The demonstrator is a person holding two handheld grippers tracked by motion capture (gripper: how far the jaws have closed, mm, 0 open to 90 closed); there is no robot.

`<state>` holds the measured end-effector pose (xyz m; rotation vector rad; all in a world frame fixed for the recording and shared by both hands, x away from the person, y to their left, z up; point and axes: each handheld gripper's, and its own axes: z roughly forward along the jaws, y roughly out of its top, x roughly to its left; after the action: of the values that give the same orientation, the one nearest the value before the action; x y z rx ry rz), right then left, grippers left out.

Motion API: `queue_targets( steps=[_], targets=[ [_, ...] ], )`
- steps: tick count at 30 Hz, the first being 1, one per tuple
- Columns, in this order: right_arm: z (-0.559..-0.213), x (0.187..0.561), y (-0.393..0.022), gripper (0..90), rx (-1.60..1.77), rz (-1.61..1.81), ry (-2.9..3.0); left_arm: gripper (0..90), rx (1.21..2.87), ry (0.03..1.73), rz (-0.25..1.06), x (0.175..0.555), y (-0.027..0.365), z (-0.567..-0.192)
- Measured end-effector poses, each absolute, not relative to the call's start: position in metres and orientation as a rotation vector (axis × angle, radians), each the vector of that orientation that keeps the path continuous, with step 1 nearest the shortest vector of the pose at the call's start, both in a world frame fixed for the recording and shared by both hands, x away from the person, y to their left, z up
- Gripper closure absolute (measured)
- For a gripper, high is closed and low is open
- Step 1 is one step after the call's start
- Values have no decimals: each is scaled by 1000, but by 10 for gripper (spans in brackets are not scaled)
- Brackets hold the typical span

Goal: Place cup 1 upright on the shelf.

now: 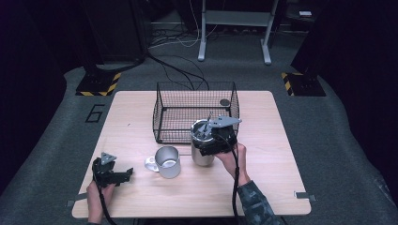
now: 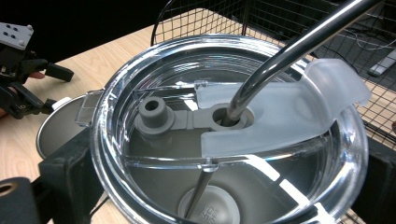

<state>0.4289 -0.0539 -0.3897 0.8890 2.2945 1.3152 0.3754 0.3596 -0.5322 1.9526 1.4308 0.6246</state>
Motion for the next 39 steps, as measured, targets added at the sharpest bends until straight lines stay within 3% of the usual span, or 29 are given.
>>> queue_targets(
  steps=[39],
  targets=[
    [-350, 426, -98, 34, 961, 1305, 2220, 7, 1956, 1432, 621, 375, 360, -532]
  ],
)
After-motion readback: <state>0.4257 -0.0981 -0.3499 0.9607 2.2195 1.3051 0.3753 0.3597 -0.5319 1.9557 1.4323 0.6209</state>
